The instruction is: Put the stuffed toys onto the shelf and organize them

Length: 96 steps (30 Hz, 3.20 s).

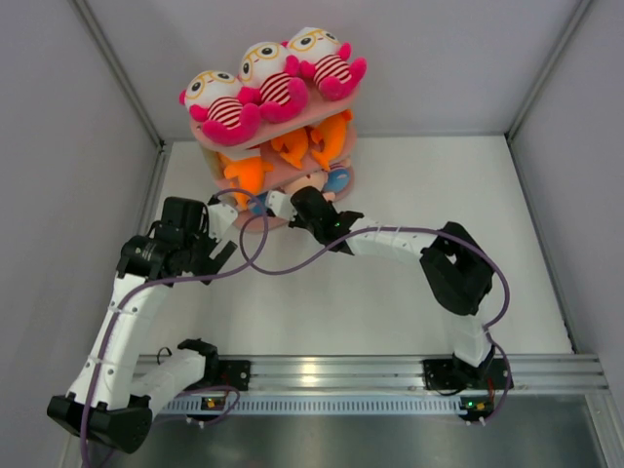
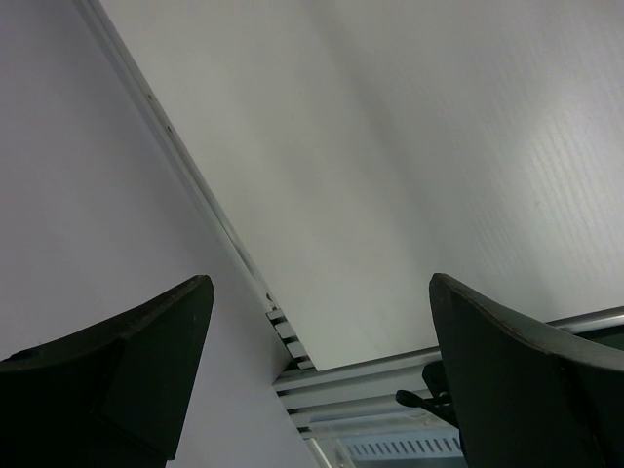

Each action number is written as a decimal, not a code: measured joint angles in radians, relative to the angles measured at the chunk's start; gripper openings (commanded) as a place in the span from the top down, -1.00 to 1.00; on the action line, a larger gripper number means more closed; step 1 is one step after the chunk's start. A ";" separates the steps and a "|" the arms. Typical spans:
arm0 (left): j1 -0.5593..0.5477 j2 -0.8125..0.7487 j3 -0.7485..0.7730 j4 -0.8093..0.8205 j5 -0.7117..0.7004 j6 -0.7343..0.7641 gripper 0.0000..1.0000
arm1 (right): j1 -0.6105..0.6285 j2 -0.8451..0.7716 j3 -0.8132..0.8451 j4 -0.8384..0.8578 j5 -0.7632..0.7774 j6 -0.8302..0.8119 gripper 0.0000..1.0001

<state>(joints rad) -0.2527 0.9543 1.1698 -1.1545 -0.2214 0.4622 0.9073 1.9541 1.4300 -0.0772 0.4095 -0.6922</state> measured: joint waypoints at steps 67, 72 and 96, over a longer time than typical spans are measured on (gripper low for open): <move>0.003 0.016 -0.006 0.003 0.026 0.008 -0.96 | 0.026 -0.120 -0.232 0.352 -0.051 -0.032 -0.99; 0.003 0.013 -0.047 0.004 0.026 0.003 -0.96 | 0.061 -0.346 -0.320 0.229 -0.120 0.067 -0.99; 0.357 0.054 -0.470 0.353 0.088 -0.095 -0.96 | -0.820 -0.763 -0.631 -0.203 -0.094 1.021 -0.99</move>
<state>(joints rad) 0.1047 1.0084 0.7002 -0.8013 -0.1337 0.3676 0.0875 1.1912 0.7990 -0.2806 0.3153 0.3290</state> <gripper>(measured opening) 0.982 0.993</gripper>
